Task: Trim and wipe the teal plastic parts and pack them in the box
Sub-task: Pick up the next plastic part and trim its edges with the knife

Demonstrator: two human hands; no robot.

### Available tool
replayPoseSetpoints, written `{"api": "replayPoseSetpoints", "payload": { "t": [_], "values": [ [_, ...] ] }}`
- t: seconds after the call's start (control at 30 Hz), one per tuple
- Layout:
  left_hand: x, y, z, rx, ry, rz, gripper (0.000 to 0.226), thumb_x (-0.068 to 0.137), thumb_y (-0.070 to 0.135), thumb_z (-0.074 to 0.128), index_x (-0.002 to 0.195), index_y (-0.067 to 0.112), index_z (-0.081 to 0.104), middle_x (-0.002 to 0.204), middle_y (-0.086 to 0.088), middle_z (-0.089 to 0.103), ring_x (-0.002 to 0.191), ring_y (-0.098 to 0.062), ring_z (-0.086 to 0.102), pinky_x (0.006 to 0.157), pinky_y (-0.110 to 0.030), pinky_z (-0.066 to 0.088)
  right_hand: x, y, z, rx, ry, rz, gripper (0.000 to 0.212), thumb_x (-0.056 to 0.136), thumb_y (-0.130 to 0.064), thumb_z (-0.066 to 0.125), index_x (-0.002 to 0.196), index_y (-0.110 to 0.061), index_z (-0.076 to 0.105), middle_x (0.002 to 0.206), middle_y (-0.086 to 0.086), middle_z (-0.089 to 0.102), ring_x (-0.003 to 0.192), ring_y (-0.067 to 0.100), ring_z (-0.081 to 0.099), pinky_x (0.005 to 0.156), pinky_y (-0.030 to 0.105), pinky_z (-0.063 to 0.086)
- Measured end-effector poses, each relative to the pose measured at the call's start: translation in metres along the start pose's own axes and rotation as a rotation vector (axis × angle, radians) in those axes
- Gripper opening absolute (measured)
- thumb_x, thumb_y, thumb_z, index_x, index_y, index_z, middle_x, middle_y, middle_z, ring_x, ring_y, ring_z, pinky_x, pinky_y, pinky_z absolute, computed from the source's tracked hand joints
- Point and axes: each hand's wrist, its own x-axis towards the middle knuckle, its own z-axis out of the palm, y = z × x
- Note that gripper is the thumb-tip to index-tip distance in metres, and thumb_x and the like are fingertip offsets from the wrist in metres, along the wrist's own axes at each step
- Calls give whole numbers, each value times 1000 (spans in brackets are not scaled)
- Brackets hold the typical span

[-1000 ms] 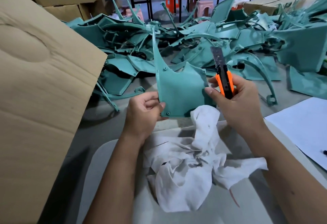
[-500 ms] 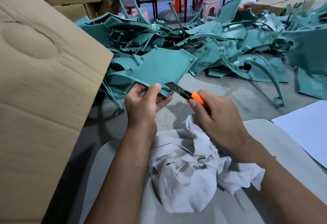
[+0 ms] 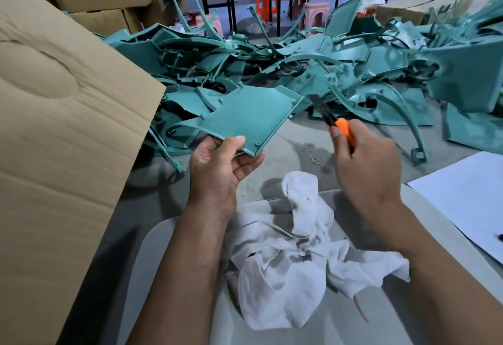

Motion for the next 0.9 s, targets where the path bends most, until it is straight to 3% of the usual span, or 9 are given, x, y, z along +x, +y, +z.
{"api": "replayPoseSetpoints", "payload": {
  "t": [0.1,0.17,0.27,0.33,0.6,0.67,0.77,0.83,0.9],
  "values": [
    [-1,2,3,-12,16,-10,21,95,-3,59,88,13,70,77,-10,74,61,-21,71,60,-31,61,-2,-8,-5,134,71,-119,35,109,-31,51,78,-18,44,56,-9,41,46,9,39,47,24,28],
    [-2,3,5,-20,10,-9,23,95,-3,59,84,13,70,77,-10,73,62,-21,72,62,-31,61,-11,-25,-2,226,30,-264,30,109,-28,52,80,-21,45,57,-12,39,46,8,37,48,18,24],
    [-2,6,7,-45,-2,-17,23,94,-3,60,78,11,67,73,-12,72,63,-23,73,63,-31,61,-21,-41,6,221,-69,-357,28,108,-33,50,82,-24,43,60,-12,37,49,16,39,48,30,29],
    [-1,7,7,-58,-14,-24,21,94,-4,60,80,10,65,74,-13,73,64,-24,74,63,-31,61,-22,-43,8,179,-82,-363,30,107,-35,50,82,-19,47,61,-10,39,51,20,40,48,35,31],
    [-4,1,4,-33,-163,-11,38,96,-2,56,78,19,81,80,-10,75,63,-19,72,62,-30,61,-6,-15,0,120,92,-182,35,109,-34,51,79,-19,41,55,-12,34,46,7,35,48,24,20],
    [-4,-1,1,-19,-191,3,39,97,-3,54,81,21,81,82,-9,76,65,-18,72,62,-30,61,-1,-3,-1,66,109,-106,37,109,-36,50,77,-20,38,54,-11,37,46,12,36,47,34,21],
    [-3,-2,-3,-26,-216,15,37,97,-1,54,86,21,81,87,-8,76,69,-17,73,63,-29,61,5,11,-2,-1,95,79,41,108,-40,48,74,-20,37,55,-4,40,49,23,38,51,36,21],
    [-3,-2,-5,-35,-207,23,35,96,-1,55,87,21,81,89,-9,76,70,-18,73,64,-29,61,5,9,-5,66,130,50,39,109,-36,47,76,-20,37,56,-8,37,50,17,36,53,37,21],
    [-2,-2,-4,-45,-169,27,37,96,-2,55,83,21,81,88,-11,76,70,-20,73,66,-31,61,-1,-5,-7,192,160,-114,33,109,-30,49,79,-20,41,58,-12,36,49,12,34,50,34,23]
  ]
}}
